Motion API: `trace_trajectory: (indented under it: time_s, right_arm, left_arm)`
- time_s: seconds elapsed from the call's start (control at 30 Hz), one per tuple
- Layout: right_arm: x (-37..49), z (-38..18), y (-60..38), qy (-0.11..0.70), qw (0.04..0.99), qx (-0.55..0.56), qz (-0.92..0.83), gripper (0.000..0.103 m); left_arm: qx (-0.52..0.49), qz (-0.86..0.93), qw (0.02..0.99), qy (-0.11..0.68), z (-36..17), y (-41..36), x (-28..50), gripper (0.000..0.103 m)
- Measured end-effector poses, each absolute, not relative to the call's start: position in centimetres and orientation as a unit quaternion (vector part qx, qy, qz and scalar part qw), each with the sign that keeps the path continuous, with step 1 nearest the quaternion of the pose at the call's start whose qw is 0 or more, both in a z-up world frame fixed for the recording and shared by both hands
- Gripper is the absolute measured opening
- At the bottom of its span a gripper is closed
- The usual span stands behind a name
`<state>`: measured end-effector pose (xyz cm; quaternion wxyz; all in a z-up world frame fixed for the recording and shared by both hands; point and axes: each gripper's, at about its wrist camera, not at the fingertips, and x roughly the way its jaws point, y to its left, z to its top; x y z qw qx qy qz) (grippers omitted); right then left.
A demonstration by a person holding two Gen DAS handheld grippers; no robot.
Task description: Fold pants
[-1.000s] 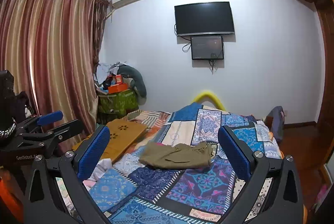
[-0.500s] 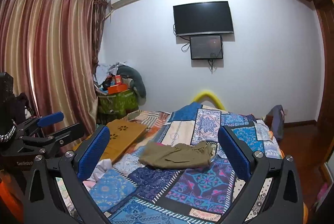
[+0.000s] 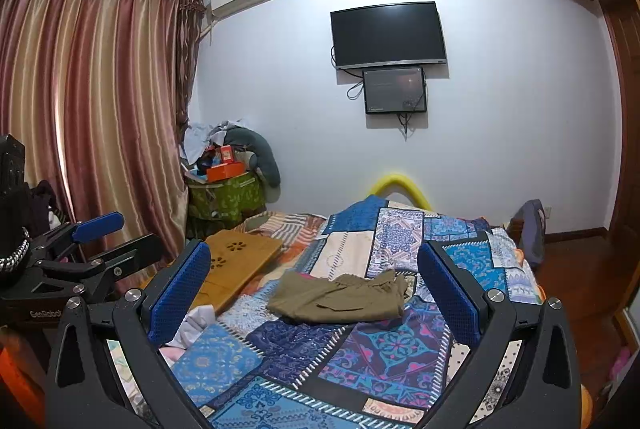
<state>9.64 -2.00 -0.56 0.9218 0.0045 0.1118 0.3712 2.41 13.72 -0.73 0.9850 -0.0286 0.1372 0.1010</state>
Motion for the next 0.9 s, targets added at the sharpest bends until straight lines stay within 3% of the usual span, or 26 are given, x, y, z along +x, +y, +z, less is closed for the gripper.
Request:
trace_trajectory:
  time_s: [0.9]
  right_arm:
    - [9.62, -0.95, -1.55, 0.117, 0.921, 0.007, 0.371, 0.103]
  left_arm:
    - [-0.021, 0.078, 0.986, 0.148, -0.93, 13.76, 3.13, 0.103]
